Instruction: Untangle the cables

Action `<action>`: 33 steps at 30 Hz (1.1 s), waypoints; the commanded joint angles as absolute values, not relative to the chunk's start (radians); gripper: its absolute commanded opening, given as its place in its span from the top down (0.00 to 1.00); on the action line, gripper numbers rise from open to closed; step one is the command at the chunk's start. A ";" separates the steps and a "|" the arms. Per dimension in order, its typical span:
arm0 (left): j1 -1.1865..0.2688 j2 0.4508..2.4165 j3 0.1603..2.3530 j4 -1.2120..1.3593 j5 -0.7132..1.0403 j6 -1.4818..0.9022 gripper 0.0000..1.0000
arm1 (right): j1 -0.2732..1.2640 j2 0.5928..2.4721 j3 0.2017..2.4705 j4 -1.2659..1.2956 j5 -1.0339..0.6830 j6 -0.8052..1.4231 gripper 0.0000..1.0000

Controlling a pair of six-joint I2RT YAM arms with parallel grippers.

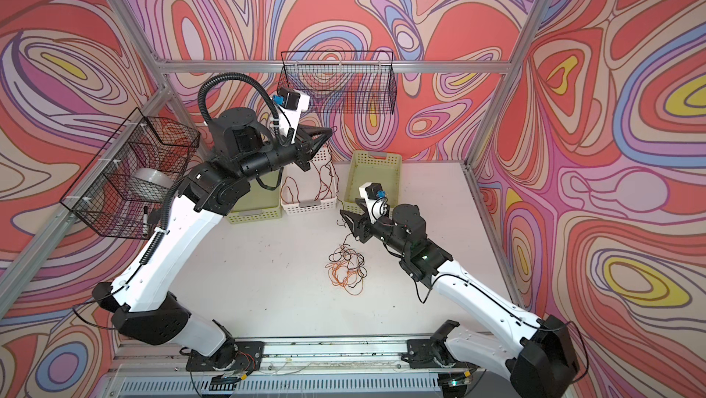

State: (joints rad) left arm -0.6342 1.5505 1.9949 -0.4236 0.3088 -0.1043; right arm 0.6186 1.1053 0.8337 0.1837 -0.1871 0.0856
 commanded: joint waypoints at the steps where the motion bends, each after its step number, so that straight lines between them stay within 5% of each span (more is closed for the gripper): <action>1: -0.631 1.510 1.967 -0.370 0.379 -0.145 1.00 | 0.621 1.161 0.888 0.192 -0.124 0.056 0.40; 11: -0.631 1.486 1.902 -0.321 0.425 -0.189 1.00 | 0.614 1.315 0.979 0.269 -0.143 0.113 0.44; 13: -0.632 1.482 1.899 -0.322 0.430 -0.190 1.00 | 0.614 1.331 0.983 0.275 -0.131 0.126 0.50; 20: -0.632 1.427 1.804 -0.297 0.441 -0.198 1.00 | 0.572 1.309 0.960 0.314 -0.051 0.153 0.95; 27: -0.600 1.329 1.607 -0.223 0.407 -0.239 1.00 | 0.529 1.262 1.037 0.174 0.010 0.021 1.00; 33: -0.549 1.234 1.395 -0.116 0.410 -0.286 0.66 | 0.511 1.232 1.164 0.042 0.017 -0.079 1.00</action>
